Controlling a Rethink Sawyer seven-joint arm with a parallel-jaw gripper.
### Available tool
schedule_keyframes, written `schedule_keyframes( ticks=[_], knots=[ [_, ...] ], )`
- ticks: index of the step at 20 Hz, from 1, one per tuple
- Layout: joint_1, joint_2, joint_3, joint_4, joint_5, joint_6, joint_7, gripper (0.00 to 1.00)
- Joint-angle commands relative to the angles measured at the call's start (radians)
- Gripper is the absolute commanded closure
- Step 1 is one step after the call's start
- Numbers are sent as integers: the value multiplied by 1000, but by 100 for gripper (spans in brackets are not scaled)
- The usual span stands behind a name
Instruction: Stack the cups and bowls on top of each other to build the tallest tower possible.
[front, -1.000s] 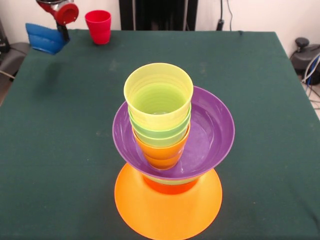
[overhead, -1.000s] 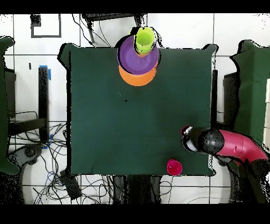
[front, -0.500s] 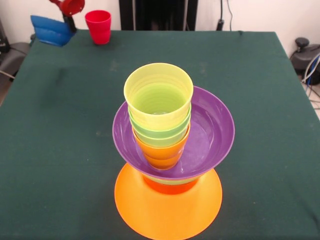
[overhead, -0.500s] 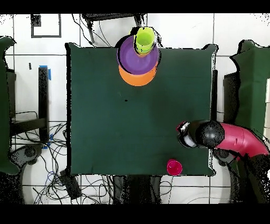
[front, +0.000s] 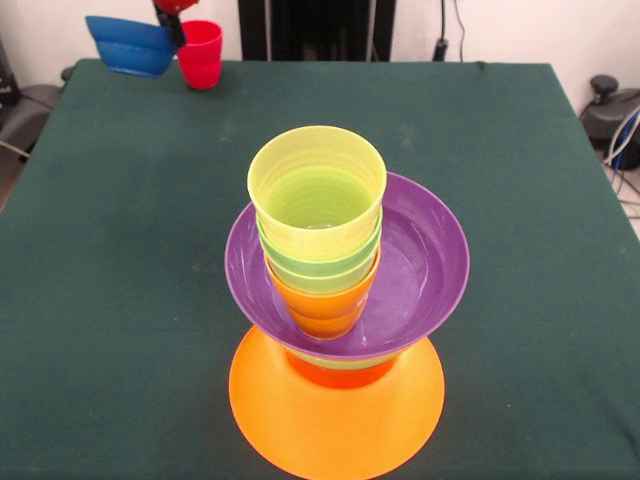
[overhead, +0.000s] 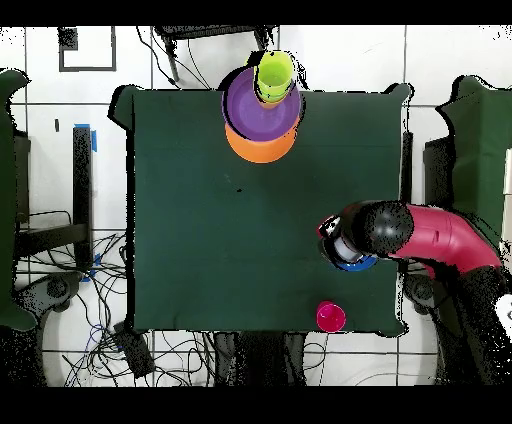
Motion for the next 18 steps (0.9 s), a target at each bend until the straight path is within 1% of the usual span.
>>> schedule_keyframes(
  ticks=[1, 7, 10, 13, 17, 18],
  knots=[
    [91, 39, 96, -153, 39, 138, -189, 100],
    [155, 79, 106, -283, 47, 217, -173, 100],
    [192, 99, 105, -355, 51, 281, -159, 100],
    [222, 99, 94, -394, 57, 328, -139, 100],
    [262, 85, 77, -449, 62, 429, -116, 100],
    [276, 85, 76, -472, 70, 475, -103, 100]
  ],
)
